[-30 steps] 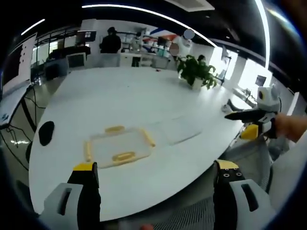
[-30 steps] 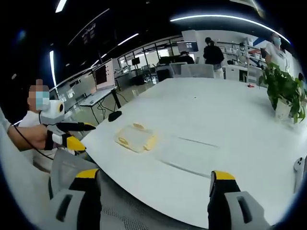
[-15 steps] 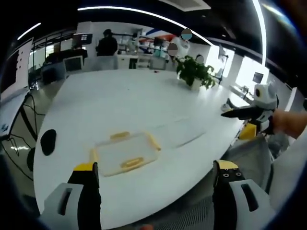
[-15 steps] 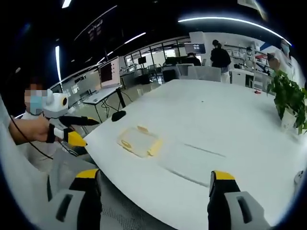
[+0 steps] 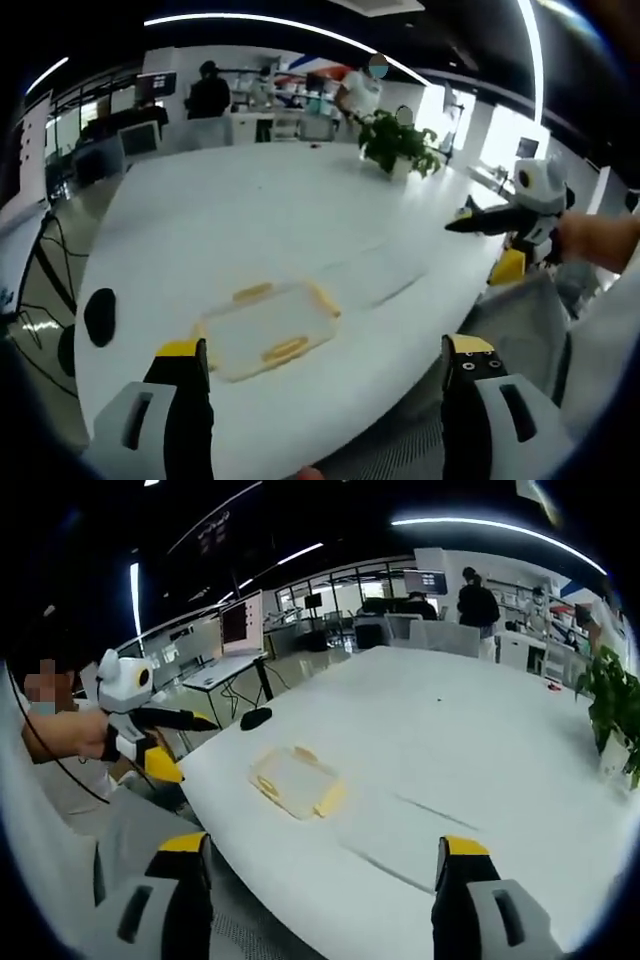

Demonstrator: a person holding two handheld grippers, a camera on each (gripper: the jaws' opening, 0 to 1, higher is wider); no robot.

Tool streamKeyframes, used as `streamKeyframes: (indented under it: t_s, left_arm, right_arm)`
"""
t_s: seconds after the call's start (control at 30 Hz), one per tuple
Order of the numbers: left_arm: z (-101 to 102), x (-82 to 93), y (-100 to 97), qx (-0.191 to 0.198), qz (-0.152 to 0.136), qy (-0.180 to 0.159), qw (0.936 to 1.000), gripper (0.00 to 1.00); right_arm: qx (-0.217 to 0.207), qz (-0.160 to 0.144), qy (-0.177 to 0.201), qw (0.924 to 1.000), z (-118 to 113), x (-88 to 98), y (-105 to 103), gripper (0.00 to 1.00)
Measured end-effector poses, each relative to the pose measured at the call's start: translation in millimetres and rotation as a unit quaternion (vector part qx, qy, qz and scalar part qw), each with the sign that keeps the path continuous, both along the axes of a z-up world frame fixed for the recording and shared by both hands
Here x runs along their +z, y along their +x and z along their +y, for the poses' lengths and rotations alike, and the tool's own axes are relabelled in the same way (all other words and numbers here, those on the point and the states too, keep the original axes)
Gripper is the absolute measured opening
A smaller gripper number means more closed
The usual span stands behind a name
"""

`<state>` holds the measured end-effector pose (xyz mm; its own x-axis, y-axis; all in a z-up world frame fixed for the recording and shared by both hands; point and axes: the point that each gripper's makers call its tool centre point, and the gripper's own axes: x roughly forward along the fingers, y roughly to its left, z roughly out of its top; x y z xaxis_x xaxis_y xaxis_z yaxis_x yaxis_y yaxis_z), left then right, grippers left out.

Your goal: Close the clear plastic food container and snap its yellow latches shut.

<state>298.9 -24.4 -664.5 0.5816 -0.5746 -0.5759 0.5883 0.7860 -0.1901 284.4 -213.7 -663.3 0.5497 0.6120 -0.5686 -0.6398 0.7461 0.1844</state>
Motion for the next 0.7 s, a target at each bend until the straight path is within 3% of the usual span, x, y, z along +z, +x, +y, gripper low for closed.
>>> streamKeyframes:
  t_s: [0.1,0.7]
  left_arm:
    - [1,-0.7,2.3,-0.009,0.001,0.002,1.0,0.96]
    - [14,-10.5,11.9,-0.078,-0.001,0.052,0.9956,0.92]
  right_arm:
    - [0.004,-0.018,-0.017,0.9997,0,0.2,7,0.9]
    - [0.065,-0.021,-0.051,0.9964,20,-7.2,21,0.91]
